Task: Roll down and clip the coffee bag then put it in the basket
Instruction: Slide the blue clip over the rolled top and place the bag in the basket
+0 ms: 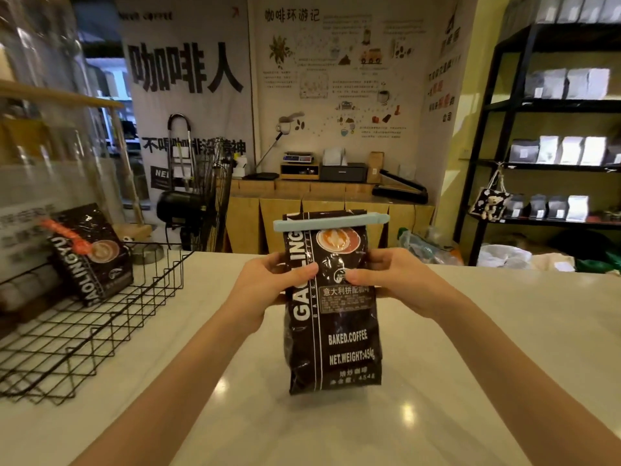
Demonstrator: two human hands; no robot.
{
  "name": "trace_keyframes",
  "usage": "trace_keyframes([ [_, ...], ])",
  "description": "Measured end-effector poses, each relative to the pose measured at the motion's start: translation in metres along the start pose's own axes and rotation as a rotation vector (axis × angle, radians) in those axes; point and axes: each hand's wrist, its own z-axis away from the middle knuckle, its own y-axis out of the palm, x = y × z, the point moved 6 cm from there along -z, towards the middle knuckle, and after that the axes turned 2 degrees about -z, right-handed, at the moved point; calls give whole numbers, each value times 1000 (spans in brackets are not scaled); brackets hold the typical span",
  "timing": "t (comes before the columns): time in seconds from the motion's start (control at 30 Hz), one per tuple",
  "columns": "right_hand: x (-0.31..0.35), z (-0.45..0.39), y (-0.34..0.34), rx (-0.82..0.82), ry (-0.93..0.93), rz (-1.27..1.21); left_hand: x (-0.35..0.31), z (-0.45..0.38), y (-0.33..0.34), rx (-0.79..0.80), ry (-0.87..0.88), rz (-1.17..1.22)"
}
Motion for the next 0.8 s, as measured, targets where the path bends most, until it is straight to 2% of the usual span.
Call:
trace_keyframes([
  [0.23, 62, -56, 44, 0, -237, -37, -57, 1, -79, -174, 163, -56],
  [0.4, 95, -104, 104, 61, -355, -117, -86, 17, -152, -320, 230, -106],
  [0.67, 113, -184, 224, 298, -348, -280, -85, 48, -262, -680, 242, -162],
  [0.8, 117, -209, 282, 397, -343, -279, -71, 62, -307, -867, 249, -199],
])
